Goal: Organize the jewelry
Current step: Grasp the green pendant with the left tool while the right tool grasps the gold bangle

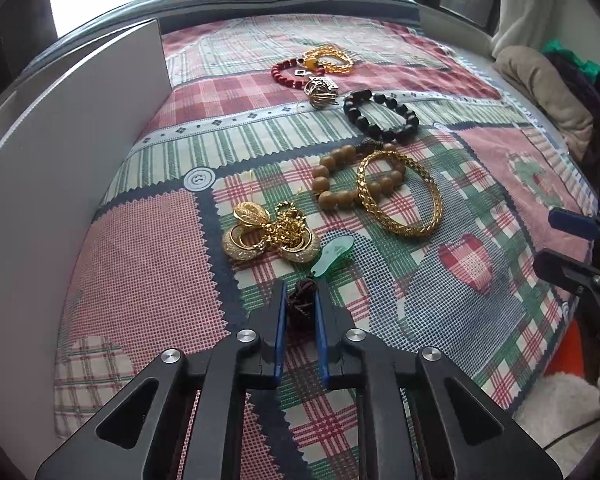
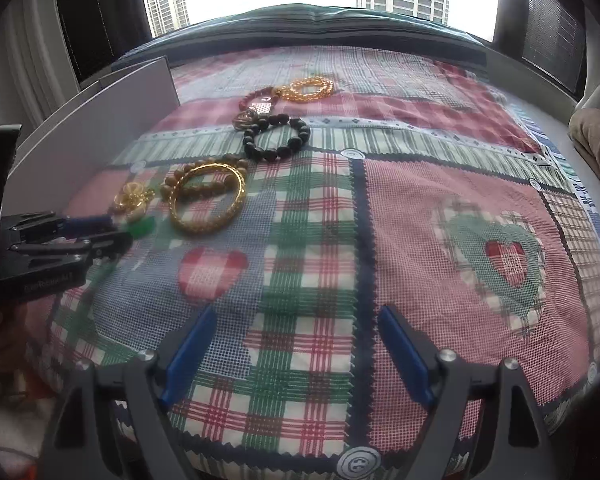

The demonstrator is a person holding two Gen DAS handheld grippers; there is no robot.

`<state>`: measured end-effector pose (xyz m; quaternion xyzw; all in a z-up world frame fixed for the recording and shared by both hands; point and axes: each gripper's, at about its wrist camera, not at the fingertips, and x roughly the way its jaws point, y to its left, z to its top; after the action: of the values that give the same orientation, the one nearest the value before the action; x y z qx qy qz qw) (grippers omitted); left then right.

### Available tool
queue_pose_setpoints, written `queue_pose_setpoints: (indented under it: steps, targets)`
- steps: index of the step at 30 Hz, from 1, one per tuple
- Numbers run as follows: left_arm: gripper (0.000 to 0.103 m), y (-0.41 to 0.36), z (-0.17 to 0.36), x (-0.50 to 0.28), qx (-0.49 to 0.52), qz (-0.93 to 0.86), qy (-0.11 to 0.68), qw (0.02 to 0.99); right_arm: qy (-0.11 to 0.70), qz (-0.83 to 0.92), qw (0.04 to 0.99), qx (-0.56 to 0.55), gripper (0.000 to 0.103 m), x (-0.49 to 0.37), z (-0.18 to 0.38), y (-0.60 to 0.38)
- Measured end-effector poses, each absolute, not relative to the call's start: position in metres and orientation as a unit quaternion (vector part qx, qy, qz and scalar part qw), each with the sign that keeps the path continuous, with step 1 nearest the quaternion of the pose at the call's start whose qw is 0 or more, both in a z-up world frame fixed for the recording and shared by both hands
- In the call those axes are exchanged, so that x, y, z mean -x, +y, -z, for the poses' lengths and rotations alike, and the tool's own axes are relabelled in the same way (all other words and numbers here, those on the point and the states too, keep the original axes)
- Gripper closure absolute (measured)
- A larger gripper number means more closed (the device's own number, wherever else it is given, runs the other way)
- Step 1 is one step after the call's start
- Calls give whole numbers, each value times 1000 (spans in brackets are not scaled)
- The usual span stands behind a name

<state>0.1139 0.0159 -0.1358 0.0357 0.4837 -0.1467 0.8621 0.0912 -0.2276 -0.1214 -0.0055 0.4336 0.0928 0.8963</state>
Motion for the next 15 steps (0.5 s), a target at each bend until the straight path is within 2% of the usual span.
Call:
queue_pose_setpoints:
  steps: [5,7,8,9,10,14,15]
  targets:
    - [93,41,119,-108,24,141,467,873,428,-164,889,6,18,-115,98,-210]
    - [93,49,108,-105,40,142,457,877,433,-212,876,22,22,-127,97,-187]
    - [93,52,102,-103,44,142,451,880,435,-231,870,33,28,-133,97,-173]
    - [93,55,97,-100,47,141,446,882,437,-240,866,45,47,-140,99,-159]
    - [93,58,93,-98,51,140,443,884,441,-246,861,57,59,-148,101,-146]
    - [93,73,77,-86,67,138,430,890,481,-248,837,79,65,-184,125,-109]
    - [93,77,73,-83,69,137,427,891,492,-244,831,88,72,-189,132,-103]
